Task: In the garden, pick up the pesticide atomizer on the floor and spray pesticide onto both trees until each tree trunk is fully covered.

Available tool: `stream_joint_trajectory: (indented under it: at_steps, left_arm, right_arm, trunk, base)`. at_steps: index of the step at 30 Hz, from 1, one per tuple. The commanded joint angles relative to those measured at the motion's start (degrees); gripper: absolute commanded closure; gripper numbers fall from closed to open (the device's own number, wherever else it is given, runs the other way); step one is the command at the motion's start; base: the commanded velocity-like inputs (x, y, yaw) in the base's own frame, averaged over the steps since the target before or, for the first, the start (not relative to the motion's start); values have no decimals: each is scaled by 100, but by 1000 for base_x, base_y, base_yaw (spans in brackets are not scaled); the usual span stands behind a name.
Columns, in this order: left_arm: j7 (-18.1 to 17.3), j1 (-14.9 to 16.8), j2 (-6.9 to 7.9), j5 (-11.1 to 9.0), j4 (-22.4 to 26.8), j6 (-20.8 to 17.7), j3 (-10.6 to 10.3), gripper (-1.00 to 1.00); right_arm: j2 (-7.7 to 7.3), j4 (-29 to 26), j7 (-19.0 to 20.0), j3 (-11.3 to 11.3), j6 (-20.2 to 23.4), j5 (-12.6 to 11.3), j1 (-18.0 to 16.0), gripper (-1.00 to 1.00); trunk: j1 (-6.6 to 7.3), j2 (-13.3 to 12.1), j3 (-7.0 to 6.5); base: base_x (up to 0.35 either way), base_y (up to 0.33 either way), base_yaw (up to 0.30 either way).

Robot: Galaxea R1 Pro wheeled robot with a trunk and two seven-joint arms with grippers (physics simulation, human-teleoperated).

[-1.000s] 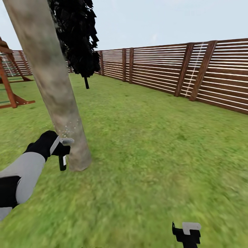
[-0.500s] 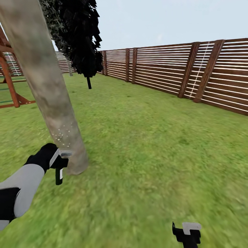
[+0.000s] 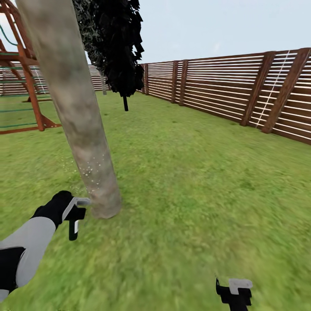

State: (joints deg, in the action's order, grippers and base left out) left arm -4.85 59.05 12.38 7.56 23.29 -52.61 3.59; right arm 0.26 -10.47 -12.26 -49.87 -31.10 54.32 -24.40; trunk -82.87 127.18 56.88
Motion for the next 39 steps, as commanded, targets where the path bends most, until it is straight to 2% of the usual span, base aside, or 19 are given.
stream_joint_trajectory:
  at_steps: [1,6,10,20,26,32,34,35,36,39]
  left_arm:
    - [-51,2,-50,90,3,-30,36,100]
    - [-51,-100,-201,99,0,-30,28,100]
    - [-51,-120,-243,110,0,-22,28,100]
    - [-31,-147,-234,114,-10,-26,22,100]
    - [-25,-276,-187,114,0,-21,31,100]
    - [-19,-281,-209,114,-2,-13,34,100]
    - [135,-357,-225,108,-3,-8,29,100]
    - [365,-411,-238,82,-1,1,37,100]
    - [441,-424,-242,64,-1,3,46,100]
    - [472,-436,-247,36,1,-2,61,100]
  right_arm:
    - [1,1,-31,-32,-10,62,-4,-100]
    - [0,1,-35,-32,-10,62,-4,-100]
    - [0,0,-36,-32,-10,62,-4,-100]
    - [0,1,-22,-32,-10,62,-4,-100]
    - [1,1,-22,-32,-10,62,-5,-100]
    - [2,1,-22,-32,-10,62,-4,-100]
    - [1,1,-22,-32,-10,62,-4,-100]
    - [2,1,-22,-32,-10,62,-4,-100]
    - [3,1,-22,-32,-10,62,-4,-100]
    - [6,1,-20,-32,-10,62,-4,-100]
  trunk:
    - [-1,2,5]
    - [-1,2,5]
    - [-1,2,5]
    - [-1,2,5]
    - [-1,2,5]
    - [-1,2,5]
    - [-1,2,5]
    - [-1,2,5]
    - [-1,2,5]
    - [-1,2,5]
  base:
    - [294,0,141]
    - [267,-103,19]
    - [44,-262,0]
    - [31,-274,15]
    - [240,-177,253]
    - [292,-122,278]
    - [167,-221,278]
    - [52,-258,278]
    - [27,-263,278]
    - [8,-269,278]
